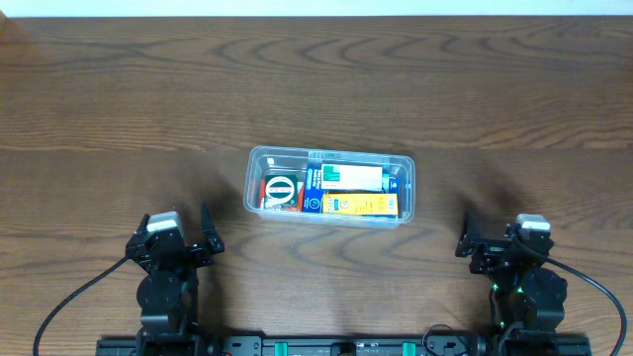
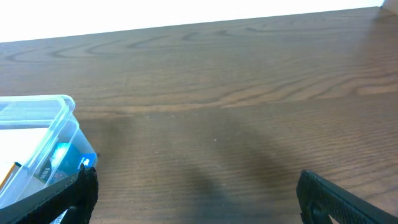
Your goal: Pack container
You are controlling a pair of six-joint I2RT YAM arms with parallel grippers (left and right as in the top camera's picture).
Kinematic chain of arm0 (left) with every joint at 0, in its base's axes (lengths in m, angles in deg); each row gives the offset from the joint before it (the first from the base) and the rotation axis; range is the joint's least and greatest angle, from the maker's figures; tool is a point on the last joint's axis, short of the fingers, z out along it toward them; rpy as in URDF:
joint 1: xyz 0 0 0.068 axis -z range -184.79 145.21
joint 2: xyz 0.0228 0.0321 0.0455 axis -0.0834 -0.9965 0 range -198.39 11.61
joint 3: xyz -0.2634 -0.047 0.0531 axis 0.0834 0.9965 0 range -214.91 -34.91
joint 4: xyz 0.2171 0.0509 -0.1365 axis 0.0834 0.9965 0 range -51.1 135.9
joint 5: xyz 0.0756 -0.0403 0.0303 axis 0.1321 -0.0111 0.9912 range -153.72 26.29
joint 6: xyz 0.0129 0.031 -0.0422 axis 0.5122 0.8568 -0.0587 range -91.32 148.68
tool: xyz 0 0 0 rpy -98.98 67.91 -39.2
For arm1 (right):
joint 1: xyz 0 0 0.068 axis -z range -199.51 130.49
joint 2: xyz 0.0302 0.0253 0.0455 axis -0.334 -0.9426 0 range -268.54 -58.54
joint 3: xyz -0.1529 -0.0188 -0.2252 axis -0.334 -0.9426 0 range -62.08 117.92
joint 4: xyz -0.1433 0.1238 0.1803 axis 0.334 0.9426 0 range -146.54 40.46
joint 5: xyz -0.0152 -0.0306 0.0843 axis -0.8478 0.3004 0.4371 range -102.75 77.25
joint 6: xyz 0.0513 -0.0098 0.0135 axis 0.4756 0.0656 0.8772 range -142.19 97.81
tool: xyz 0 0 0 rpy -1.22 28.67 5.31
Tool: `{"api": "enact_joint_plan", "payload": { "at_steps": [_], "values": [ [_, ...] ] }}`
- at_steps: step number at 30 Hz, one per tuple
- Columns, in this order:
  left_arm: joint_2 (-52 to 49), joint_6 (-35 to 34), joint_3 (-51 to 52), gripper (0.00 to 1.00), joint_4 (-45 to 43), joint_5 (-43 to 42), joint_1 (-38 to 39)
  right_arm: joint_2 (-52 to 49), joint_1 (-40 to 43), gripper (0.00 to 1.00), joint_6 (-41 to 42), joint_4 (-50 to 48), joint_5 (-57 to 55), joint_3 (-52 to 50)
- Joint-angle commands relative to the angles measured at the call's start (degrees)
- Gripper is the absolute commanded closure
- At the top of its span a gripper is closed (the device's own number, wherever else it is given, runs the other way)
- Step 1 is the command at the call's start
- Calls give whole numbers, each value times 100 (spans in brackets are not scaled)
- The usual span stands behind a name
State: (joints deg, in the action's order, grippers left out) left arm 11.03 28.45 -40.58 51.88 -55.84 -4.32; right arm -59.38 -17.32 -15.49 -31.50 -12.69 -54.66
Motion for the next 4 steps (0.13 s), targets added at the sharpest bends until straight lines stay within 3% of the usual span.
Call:
{"api": "enact_joint_plan", "payload": {
  "at_steps": [1, 4],
  "values": [
    [35, -52, 149, 2, 24, 4, -31, 52, -76, 1, -103, -2, 20, -24],
    [35, -52, 149, 2, 24, 4, -28, 52, -76, 1, -103, -2, 20, -24]
  ]
}}
